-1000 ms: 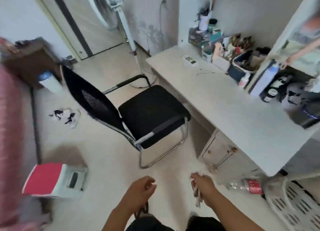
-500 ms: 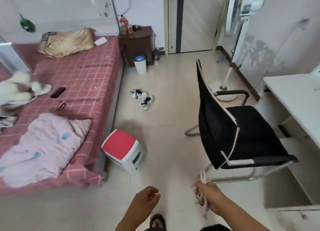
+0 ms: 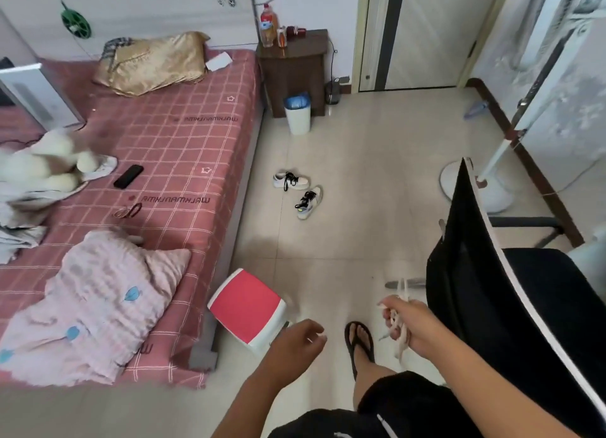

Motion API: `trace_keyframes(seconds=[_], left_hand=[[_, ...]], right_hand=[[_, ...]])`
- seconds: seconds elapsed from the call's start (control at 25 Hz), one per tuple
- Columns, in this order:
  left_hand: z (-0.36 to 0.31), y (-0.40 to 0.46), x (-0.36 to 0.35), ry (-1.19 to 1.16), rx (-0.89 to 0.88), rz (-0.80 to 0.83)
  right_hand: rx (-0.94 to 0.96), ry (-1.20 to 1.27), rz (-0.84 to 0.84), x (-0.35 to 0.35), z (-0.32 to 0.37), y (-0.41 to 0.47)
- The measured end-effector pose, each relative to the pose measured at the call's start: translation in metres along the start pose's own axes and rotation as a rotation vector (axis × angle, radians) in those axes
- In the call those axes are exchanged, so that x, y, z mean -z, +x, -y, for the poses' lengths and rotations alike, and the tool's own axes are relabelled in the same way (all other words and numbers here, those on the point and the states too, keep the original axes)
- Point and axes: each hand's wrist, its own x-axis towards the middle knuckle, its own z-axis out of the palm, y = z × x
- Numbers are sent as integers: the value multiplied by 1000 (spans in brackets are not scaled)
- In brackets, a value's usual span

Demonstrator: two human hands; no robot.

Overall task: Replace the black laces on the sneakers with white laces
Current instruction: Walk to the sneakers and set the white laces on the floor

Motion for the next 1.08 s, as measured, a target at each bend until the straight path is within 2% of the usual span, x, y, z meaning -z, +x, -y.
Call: trace_keyframes(seconds=[0.16, 0.28, 0.4, 0.56, 0.84, 1.08], left_hand=[[-63, 116, 67, 14, -21, -67], [-90, 184, 105, 0, -10, -113], [-101, 247, 133, -6, -13, -109], [-103, 341, 173, 2, -7, -60], [-106, 538, 276, 58, 28, 86], [-105, 699, 341, 102, 134, 87]], right_hand=[[50, -21, 72, -20, 127, 70], [46, -90, 86, -35, 194, 114], [-26, -98, 149, -52, 240, 159], [-27, -140, 198, -87, 299, 221], [-64, -89, 77, -166, 414, 354], [-140, 46, 97, -201, 491, 472]])
